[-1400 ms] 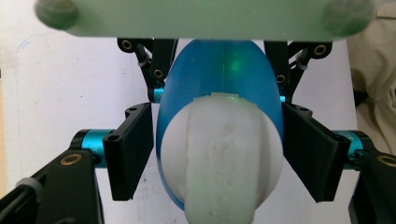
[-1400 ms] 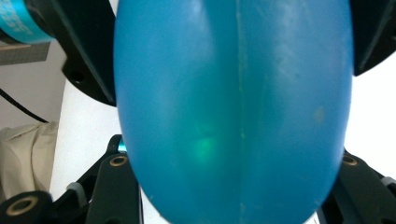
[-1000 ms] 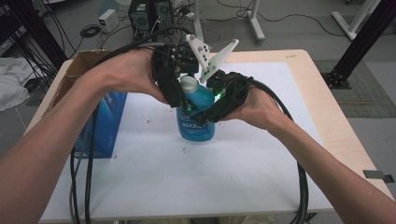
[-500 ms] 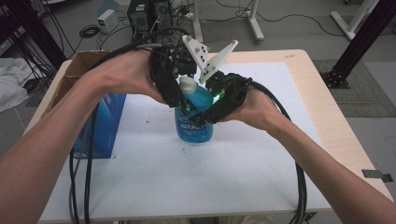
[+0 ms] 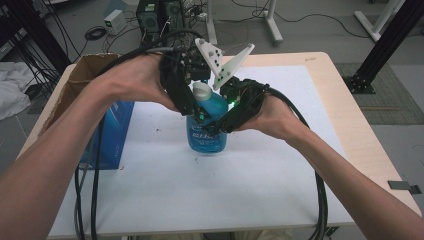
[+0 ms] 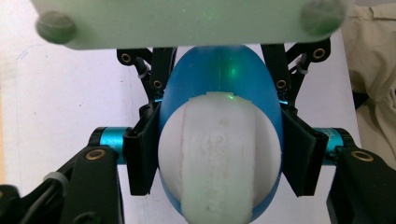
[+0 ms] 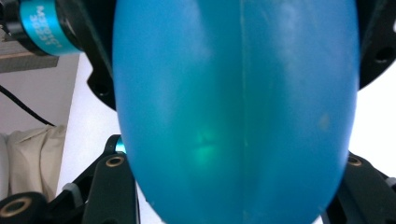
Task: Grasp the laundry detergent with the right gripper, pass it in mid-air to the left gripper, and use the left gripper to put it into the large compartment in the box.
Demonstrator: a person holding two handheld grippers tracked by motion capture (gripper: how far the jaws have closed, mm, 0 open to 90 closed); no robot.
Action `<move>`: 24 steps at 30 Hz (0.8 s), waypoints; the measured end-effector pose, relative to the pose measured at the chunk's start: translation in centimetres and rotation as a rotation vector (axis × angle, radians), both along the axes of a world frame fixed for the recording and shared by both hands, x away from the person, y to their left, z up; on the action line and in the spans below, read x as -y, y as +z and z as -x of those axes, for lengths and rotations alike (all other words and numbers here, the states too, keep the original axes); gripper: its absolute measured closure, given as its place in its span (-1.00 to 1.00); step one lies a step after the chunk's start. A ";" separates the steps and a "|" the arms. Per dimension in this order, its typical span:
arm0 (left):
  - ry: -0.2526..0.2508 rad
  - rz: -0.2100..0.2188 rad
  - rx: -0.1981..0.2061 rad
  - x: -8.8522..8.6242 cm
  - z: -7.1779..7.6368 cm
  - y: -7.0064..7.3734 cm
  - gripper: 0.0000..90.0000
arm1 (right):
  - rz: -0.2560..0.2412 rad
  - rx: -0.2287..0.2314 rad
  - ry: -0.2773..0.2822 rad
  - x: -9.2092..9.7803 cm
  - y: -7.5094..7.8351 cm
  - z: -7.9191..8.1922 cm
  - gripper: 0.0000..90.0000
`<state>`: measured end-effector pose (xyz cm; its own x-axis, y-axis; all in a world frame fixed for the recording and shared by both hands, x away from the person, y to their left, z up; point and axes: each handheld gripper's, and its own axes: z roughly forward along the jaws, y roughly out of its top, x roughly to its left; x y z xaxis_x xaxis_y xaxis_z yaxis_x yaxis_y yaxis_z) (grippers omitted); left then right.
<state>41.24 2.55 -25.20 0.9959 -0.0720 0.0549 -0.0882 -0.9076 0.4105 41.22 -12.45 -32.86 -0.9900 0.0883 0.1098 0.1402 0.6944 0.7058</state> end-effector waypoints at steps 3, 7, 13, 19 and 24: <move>0.003 0.003 -0.001 -0.1 0.0 0.0 -0.14 | -0.002 0.013 -0.005 0.0 0.0 0.0 -0.04; 0.006 0.008 0.002 -0.1 0.0 0.1 -0.15 | -0.002 0.009 -0.003 0.0 0.0 0.0 -0.08; 0.005 0.012 0.004 -0.2 0.0 0.1 -0.15 | -0.001 0.004 -0.005 0.0 0.1 0.1 -0.16; 0.001 -0.004 0.012 -0.3 0.2 0.1 -0.15 | 0.007 0.012 -0.013 0.2 0.1 0.0 -0.25; 0.008 -0.003 0.017 -0.6 0.2 0.4 -0.15 | 0.015 0.011 -0.025 0.6 0.2 -0.1 -0.29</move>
